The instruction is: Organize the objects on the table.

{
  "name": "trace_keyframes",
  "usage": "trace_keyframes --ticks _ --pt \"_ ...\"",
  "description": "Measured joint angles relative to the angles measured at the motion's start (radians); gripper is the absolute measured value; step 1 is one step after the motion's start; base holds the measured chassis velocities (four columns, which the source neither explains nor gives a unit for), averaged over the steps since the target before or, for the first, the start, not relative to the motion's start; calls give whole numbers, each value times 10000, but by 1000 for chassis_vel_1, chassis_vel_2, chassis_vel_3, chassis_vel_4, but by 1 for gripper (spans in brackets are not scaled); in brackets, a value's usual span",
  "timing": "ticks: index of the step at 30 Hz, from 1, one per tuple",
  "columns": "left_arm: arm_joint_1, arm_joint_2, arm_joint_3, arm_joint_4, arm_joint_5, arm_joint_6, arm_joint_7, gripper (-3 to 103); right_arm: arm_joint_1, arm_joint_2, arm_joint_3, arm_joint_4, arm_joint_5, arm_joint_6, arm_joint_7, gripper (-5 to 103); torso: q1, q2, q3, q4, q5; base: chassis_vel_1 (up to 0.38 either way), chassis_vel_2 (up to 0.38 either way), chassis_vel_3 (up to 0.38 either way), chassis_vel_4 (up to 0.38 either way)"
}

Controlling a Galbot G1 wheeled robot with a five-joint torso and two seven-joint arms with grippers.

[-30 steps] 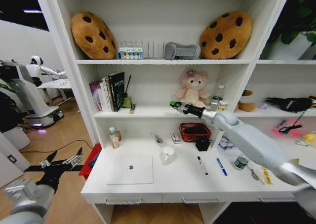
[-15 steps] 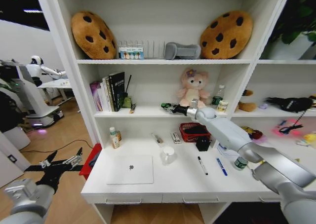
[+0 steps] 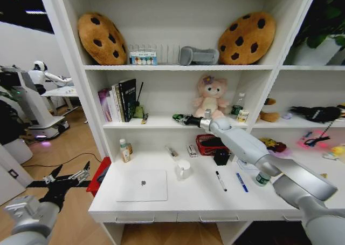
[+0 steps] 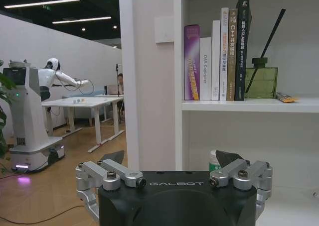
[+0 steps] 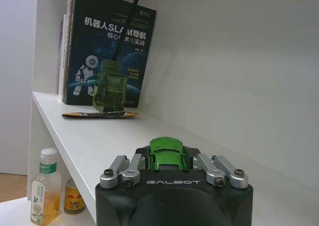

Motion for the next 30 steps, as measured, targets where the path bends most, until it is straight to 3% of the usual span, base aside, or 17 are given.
trace_keyframes --ticks 3,5,10,13,16,17,19,20,21,22,24,25,27,29,30 --pt "0 0 0 0 0 0 0 100 32 40 -38 -29 -13 0 27 33 0 0 0 0 0 0 0 0 0" --pt "0 0 0 0 0 0 0 100 46 61 -50 -63 -31 2 24 38 0 0 0 0 0 0 0 0 0" --pt "0 0 0 0 0 0 0 100 58 112 -56 -125 -91 15 10 61 0 0 0 0 0 0 0 0 0" --pt "0 0 0 0 0 0 0 100 57 92 -56 -104 -92 21 9 66 0 0 0 0 0 0 0 0 0" --pt "0 0 0 -1 1 0 0 100 33 30 76 51 3 58 100 82 0 -1 0 1 0 0 0 0 0" --pt "0 0 0 -1 1 0 0 100 33 30 76 51 3 58 100 82 0 -1 0 1 0 0 0 0 0" --pt "0 0 0 0 0 0 1 100 -146 -116 513 622 133 -16 555 88 0 0 0 0 1 0 0 0 0" --pt "0 0 0 -1 0 0 0 100 -282 -264 777 1120 154 -100 1068 93 0 0 0 2 1 0 0 0 0" --pt "0 0 0 0 0 0 2 100 -508 -490 1063 1986 145 -261 2134 99 0 0 0 -2 0 0 0 0 0" --pt "0 0 0 0 0 0 2 100 -508 -490 1063 1986 145 -261 2134 99 0 0 0 -2 0 0 0 0 0" --pt "-1 0 0 -1 0 0 6 100 -996 -901 1546 3594 141 -416 3817 100 0 0 -1 1 1 0 0 0 0" --pt "0 0 0 -1 0 0 5 100 -1487 -1263 2024 4739 -158 -586 5176 100 -1 1 -1 4 -3 0 0 0 0" --pt "0 0 -1 -1 0 0 4 100 -1678 -1376 2213 5092 -329 -658 5596 100 -1 1 -2 4 -3 0 0 0 0" --pt "1 0 -1 -2 0 1 3 100 -2795 -2090 3131 7229 -943 -1017 7621 100 0 0 -1 1 3 0 0 0 0" --pt "1 0 -1 -2 0 1 3 100 -2795 -2090 3131 7229 -943 -1017 7621 100 0 0 -1 1 3 0 0 0 0"
